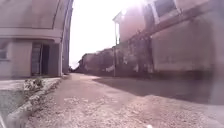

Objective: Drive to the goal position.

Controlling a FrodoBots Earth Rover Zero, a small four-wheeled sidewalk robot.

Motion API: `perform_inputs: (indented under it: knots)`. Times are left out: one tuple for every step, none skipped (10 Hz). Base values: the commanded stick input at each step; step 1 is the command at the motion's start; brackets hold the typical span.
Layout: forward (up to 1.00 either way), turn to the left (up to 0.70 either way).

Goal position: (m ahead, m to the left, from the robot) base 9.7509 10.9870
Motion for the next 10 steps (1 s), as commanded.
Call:
perform_inputs:
  knots:
    - [0.00,0.00]
    - [0.00,0.00]
    - [0.00,0.00]
    - [0.00,0.00]
    - [0.07,0.00]
    - [0.35,0.00]
    - [0.45,0.00]
    - [0.45,0.00]
    - [0.45,0.00]
    - [0.45,0.03]
